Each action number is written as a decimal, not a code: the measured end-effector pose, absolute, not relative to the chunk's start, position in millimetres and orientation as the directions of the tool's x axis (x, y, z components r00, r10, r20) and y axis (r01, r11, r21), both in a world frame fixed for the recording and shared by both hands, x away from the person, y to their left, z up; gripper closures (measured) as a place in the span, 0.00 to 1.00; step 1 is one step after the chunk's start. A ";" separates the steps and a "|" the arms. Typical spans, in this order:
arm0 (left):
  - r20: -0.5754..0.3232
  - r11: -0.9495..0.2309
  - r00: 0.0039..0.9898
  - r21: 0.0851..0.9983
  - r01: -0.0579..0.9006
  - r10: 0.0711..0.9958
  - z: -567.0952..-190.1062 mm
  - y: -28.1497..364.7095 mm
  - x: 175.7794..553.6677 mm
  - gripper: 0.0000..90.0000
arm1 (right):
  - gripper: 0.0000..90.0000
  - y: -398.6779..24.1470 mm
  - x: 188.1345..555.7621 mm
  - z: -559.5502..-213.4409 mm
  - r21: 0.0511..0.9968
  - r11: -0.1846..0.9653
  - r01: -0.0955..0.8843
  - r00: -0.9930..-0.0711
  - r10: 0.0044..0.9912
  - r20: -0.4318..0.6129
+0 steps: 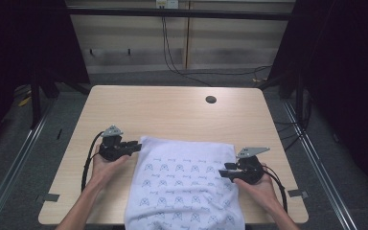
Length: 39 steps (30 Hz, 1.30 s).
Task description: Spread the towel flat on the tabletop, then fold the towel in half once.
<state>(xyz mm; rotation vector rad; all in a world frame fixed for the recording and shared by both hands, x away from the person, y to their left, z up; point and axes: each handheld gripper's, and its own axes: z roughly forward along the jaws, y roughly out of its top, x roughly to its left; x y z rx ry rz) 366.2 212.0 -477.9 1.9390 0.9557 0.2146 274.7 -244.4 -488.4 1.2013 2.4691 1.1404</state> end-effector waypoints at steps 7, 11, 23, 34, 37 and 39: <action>-0.204 -0.364 0.743 0.770 0.524 0.638 -490.2 199.2 363.5 0.79 | 0.63 -245.5 296.2 -495.1 0.685 0.369 0.628 -0.629 0.759 0.168; -0.107 -0.471 0.767 0.733 0.491 0.632 -503.1 161.3 365.3 0.64 | 0.62 -239.7 298.9 -500.2 0.688 0.379 0.619 -0.620 0.773 0.132; -0.080 -0.514 0.787 0.716 0.473 0.612 -501.0 182.9 330.4 0.86 | 0.92 -228.0 273.1 -497.2 0.672 0.450 0.588 -0.668 0.739 0.089; -0.186 -0.478 0.800 0.717 0.508 0.570 -501.4 197.9 319.6 0.69 | 0.73 -249.1 276.3 -481.9 0.717 0.392 0.576 -0.640 0.762 0.097; -0.199 -0.469 0.794 0.715 0.518 0.574 -501.3 198.5 322.4 0.67 | 0.69 -254.3 287.9 -480.0 0.716 0.388 0.580 -0.632 0.769 0.095; -0.192 -0.446 0.778 0.726 0.523 0.598 -499.3 201.6 326.1 0.64 | 0.65 -252.6 302.8 -483.6 0.713 0.396 0.578 -0.634 0.768 0.088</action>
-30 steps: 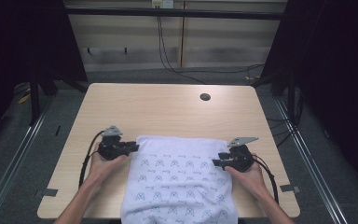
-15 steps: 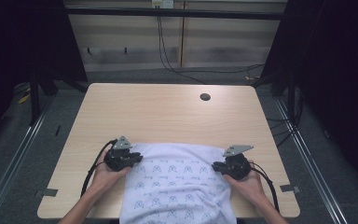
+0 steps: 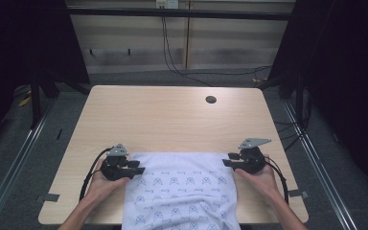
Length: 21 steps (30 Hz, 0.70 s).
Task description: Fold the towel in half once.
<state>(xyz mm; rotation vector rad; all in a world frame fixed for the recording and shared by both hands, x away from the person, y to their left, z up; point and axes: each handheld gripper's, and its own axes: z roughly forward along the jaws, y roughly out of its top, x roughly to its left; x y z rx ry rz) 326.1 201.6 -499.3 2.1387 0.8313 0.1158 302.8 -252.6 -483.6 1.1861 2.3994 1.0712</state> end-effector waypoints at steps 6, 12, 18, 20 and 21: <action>-0.212 -0.394 0.744 0.739 0.546 0.634 -499.0 214.1 334.3 0.62 | 0.56 -250.6 322.0 -496.1 0.696 0.395 0.600 -0.614 0.785 0.084; -0.196 -0.359 0.710 0.754 0.550 0.677 -493.3 225.3 339.6 0.57 | 0.54 -246.5 323.4 -502.5 0.693 0.407 0.595 -0.627 0.774 0.083; -0.171 -0.403 0.720 0.731 0.550 0.672 -496.8 219.6 341.8 0.53 | 0.74 -243.7 315.7 -503.0 0.704 0.430 0.565 -0.648 0.760 0.056; -0.163 -0.416 0.722 0.723 0.551 0.673 -497.9 216.6 341.5 0.51 | 0.80 -243.1 314.6 -502.9 0.707 0.423 0.567 -0.652 0.755 0.070; -0.141 -0.448 0.732 0.709 0.545 0.667 -499.8 212.5 342.1 0.50 | 0.87 -243.2 314.4 -502.8 0.705 0.424 0.568 -0.656 0.751 0.078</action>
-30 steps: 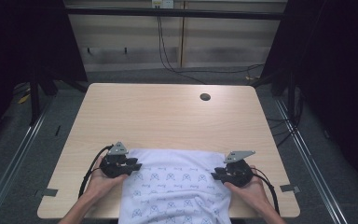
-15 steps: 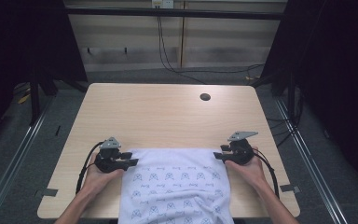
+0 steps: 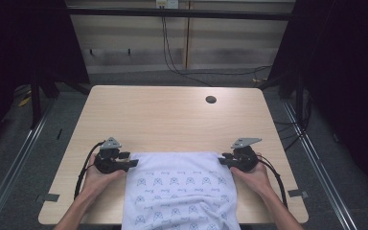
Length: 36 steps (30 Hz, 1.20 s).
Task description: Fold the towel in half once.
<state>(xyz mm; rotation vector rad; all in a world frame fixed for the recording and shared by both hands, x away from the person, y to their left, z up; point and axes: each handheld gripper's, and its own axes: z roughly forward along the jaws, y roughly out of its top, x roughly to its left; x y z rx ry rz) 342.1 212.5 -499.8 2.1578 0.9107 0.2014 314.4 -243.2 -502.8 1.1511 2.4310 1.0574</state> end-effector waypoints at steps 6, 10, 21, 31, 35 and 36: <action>-0.106 -0.458 0.724 0.711 0.534 0.681 -501.6 210.4 343.9 0.46 | 0.94 -246.7 316.5 -503.3 0.704 0.392 0.592 -0.648 0.750 0.127; -0.060 -0.494 0.744 0.712 0.499 0.665 -502.5 207.0 340.5 0.44 | 0.94 -248.3 316.8 -502.5 0.703 0.381 0.601 -0.640 0.756 0.137; -0.111 -0.513 0.799 0.712 0.479 0.591 -500.5 189.8 337.3 0.92 | 0.95 -254.0 316.3 -496.8 0.721 0.335 0.606 -0.639 0.745 0.192; -0.226 -0.325 0.769 0.809 0.490 0.599 -464.5 214.0 350.3 0.94 | 0.95 -260.6 321.5 -453.9 0.809 0.237 0.537 -0.668 0.705 0.237; -0.247 -0.271 0.761 0.832 0.484 0.600 -448.6 217.8 361.0 0.94 | 0.95 -260.0 333.0 -433.4 0.822 0.240 0.517 -0.670 0.711 0.214; -0.260 -0.235 0.755 0.846 0.478 0.602 -435.5 220.3 369.0 0.94 | 0.95 -259.8 341.9 -417.6 0.834 0.234 0.500 -0.670 0.714 0.201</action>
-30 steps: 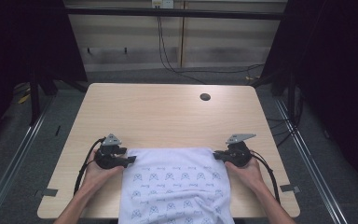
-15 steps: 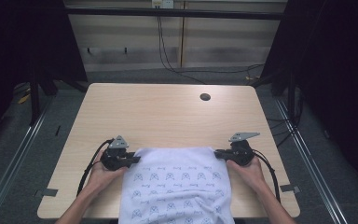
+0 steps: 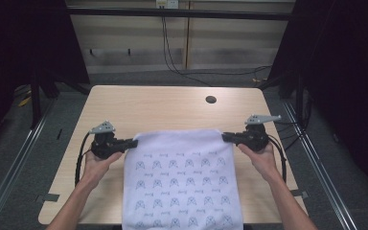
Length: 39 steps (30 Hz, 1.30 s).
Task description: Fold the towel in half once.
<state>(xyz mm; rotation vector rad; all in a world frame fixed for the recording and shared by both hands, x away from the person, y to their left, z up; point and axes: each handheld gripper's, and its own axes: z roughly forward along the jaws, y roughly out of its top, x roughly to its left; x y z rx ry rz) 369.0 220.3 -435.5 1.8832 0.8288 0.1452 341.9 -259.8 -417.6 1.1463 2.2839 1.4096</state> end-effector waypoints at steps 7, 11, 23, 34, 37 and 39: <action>-0.215 -0.148 0.746 0.910 0.388 0.631 -379.3 227.4 385.8 0.94 | 0.95 -254.6 369.0 -361.3 0.899 0.187 0.397 -0.666 0.732 0.142; -0.197 -0.126 0.727 0.923 0.364 0.657 -357.1 228.6 403.6 0.94 | 0.95 -254.6 386.2 -336.7 0.917 0.171 0.362 -0.656 0.746 0.120; -0.174 -0.034 0.718 0.964 0.264 0.674 -296.2 207.9 428.4 0.94 | 0.96 -272.0 414.4 -276.1 0.953 0.083 0.291 -0.602 0.791 0.115; -0.144 -0.171 0.761 0.932 0.318 0.633 -341.0 222.0 378.2 0.94 | 0.96 -266.4 359.3 -337.8 0.908 0.171 0.382 -0.671 0.727 0.146; -0.169 -0.168 0.765 0.925 0.341 0.622 -357.3 225.3 366.3 0.94 | 0.96 -263.4 345.1 -354.4 0.890 0.197 0.412 -0.677 0.720 0.154; -0.191 -0.207 0.774 0.900 0.384 0.603 -382.5 224.4 348.6 0.94 | 0.96 -258.0 325.2 -381.2 0.866 0.218 0.451 -0.691 0.699 0.184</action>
